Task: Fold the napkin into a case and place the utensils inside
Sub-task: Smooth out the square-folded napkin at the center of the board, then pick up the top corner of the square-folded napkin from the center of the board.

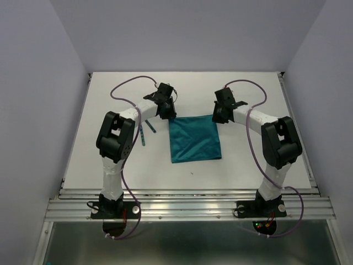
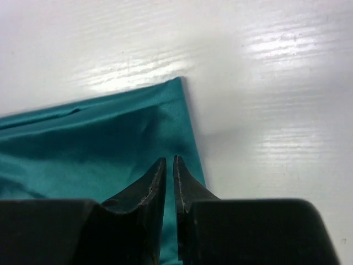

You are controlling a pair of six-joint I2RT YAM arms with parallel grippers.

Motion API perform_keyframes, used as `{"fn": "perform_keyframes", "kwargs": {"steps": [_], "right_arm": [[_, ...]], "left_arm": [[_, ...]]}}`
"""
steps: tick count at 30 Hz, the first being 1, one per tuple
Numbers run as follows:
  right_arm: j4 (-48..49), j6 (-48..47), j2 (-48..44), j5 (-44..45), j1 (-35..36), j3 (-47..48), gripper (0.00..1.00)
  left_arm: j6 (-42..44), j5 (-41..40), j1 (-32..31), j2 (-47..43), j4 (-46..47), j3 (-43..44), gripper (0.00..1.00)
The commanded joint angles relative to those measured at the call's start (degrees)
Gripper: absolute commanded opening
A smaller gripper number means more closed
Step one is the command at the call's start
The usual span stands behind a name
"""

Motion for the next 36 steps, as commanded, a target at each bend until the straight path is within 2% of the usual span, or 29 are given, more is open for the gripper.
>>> {"fn": "perform_keyframes", "kwargs": {"steps": [1,6,11,14,21,26,28,32,33,36], "right_arm": [[0.2,-1.4,4.6,0.3,-1.7,5.8,0.16],[0.1,-2.6,10.4,0.3,-2.3,11.3,0.15],[-0.7,-3.4,13.8,1.6,-2.8,14.6,0.14],[-0.8,-3.9,12.5,2.2,-2.8,14.0,0.14],[-0.9,-4.8,0.6,-0.7,-2.8,8.9,0.17],[-2.2,-5.2,-8.5,0.0,3.5,3.4,0.17],[-3.0,-4.6,-10.1,1.0,8.6,0.7,0.20],[-0.8,-3.5,-13.1,1.3,17.7,-3.6,0.28],[-0.1,-3.4,-13.2,1.3,19.5,-4.0,0.33],[-0.2,-3.9,-10.6,2.8,26.1,-3.1,0.39]], "left_arm": [[2.0,-1.1,0.9,2.4,-1.0,4.8,0.35],[2.7,-1.1,1.1,6.8,-1.2,7.8,0.34],[3.1,-2.2,1.1,7.5,-1.3,9.2,0.34],[3.4,-3.0,1.1,6.7,-1.4,9.6,0.34],[3.4,-5.7,1.1,1.6,-2.4,10.7,0.34],[3.1,-8.4,1.3,-4.5,-4.3,10.0,0.36],[2.9,-9.1,1.7,-7.3,-5.1,8.9,0.36],[1.6,-8.6,3.7,-13.4,-5.0,0.4,0.36],[1.4,-8.6,5.0,-14.5,-4.8,-1.8,0.37],[0.5,-7.7,7.2,-19.0,-4.6,-9.7,0.37]]}}
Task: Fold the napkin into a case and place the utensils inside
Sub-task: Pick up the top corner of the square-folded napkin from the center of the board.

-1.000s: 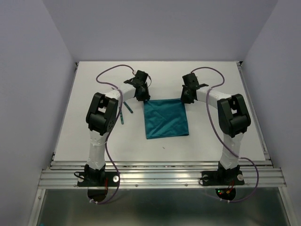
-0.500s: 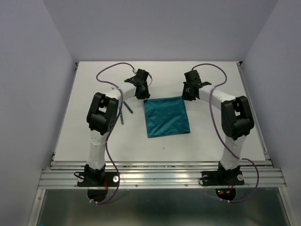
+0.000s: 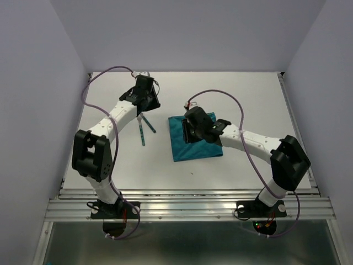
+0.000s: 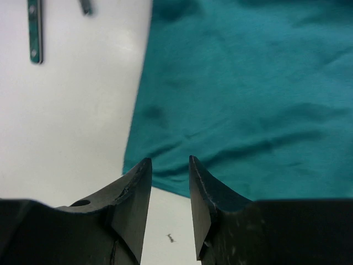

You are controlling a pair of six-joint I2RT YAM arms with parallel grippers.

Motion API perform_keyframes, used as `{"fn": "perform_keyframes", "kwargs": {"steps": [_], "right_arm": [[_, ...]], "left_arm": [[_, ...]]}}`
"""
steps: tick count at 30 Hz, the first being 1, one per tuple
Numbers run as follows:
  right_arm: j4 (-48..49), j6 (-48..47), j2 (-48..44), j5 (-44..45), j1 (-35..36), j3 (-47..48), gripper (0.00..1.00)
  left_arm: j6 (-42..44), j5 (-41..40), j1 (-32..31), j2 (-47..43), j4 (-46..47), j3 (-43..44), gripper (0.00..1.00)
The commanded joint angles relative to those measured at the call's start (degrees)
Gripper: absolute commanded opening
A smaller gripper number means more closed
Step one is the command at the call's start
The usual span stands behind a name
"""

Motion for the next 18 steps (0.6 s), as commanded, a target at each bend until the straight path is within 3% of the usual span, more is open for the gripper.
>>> {"fn": "perform_keyframes", "kwargs": {"steps": [1,8,18], "right_arm": [[1.2,-0.7,2.5,2.9,6.9,1.2,0.40],[-0.1,-2.8,11.9,4.8,14.0,6.5,0.43],[-0.4,-2.8,16.5,4.7,16.4,6.8,0.43]], "left_arm": [[-1.6,-0.5,4.5,-6.1,-1.1,-11.6,0.38],[-2.7,-0.7,6.6,-13.9,-1.2,-21.7,0.49],[-2.9,0.9,6.8,-15.4,-0.2,-24.1,0.53]]}}
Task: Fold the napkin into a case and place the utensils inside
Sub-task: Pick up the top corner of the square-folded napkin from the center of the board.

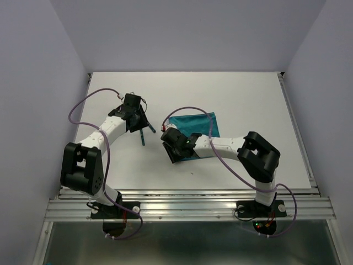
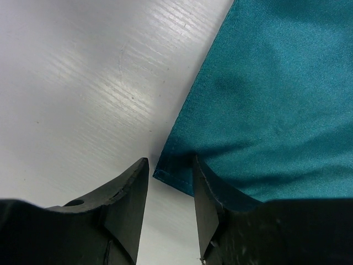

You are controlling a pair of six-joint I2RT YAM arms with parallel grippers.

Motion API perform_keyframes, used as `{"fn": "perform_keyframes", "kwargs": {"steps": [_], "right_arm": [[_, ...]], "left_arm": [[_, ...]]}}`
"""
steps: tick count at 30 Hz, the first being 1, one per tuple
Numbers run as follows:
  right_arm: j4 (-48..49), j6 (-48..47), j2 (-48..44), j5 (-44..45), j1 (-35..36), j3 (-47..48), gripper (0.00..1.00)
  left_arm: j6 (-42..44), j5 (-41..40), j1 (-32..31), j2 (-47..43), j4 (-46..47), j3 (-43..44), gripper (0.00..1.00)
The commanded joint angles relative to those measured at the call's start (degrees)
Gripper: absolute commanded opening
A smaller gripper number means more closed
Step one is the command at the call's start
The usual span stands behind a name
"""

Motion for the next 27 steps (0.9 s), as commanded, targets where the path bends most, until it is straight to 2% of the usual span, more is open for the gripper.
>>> {"fn": "perform_keyframes", "kwargs": {"steps": [1,5,10,11,14,19,24,27], "right_arm": [[0.2,-0.4,0.8,2.0,0.9,2.5,0.43],[0.1,0.5,1.5,2.4,1.5,2.4,0.38],[-0.1,1.7,1.7,3.3,1.5,2.3,0.24],[0.0,1.8,1.3,3.3,1.5,2.4,0.23],[0.0,2.0,0.6,3.4,1.5,2.5,0.26],[-0.4,2.4,0.3,3.9,1.5,3.2,0.38],[-0.5,2.6,-0.4,4.3,1.5,3.7,0.40],[-0.5,2.7,0.0,4.4,1.5,4.2,0.38]], "left_arm": [[-0.3,0.6,0.0,-1.5,1.1,-0.6,0.53],[-0.2,1.1,0.0,-1.6,1.7,-0.9,0.53],[0.1,1.3,0.0,-1.8,1.9,-1.3,0.53],[0.1,1.3,0.0,-1.8,1.9,-1.3,0.53],[0.4,1.5,0.0,-1.7,2.0,-1.1,0.53],[0.6,2.1,0.0,-1.5,2.2,-0.8,0.53],[0.7,2.2,0.0,-1.7,2.1,-1.0,0.53],[0.8,2.5,0.0,-1.7,2.4,-1.1,0.53]]}}
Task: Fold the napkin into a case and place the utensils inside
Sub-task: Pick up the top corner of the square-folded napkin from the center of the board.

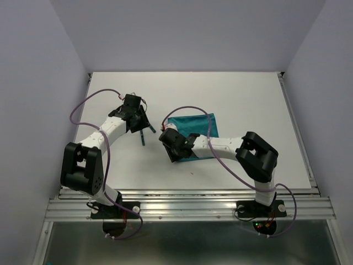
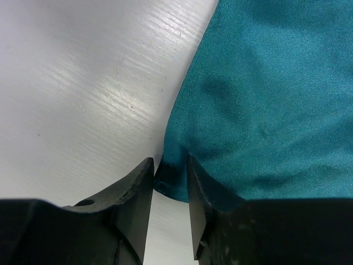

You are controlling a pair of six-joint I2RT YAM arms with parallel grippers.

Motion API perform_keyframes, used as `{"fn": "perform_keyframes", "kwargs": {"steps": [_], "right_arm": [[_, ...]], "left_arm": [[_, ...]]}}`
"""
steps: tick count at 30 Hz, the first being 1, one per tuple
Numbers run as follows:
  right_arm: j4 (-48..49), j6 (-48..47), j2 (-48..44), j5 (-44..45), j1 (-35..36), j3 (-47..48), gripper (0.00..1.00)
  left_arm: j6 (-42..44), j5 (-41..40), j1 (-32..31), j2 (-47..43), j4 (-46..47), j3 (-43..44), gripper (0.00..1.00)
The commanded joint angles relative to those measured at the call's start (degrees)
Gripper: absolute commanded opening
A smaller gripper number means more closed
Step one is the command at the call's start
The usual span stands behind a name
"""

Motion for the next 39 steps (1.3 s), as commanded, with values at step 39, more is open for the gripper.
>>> {"fn": "perform_keyframes", "kwargs": {"steps": [39], "right_arm": [[-0.1,2.7,-1.3,1.3,0.7,2.2,0.22]], "left_arm": [[1.0,1.7,0.0,-0.8,1.9,-1.2,0.53]]}}
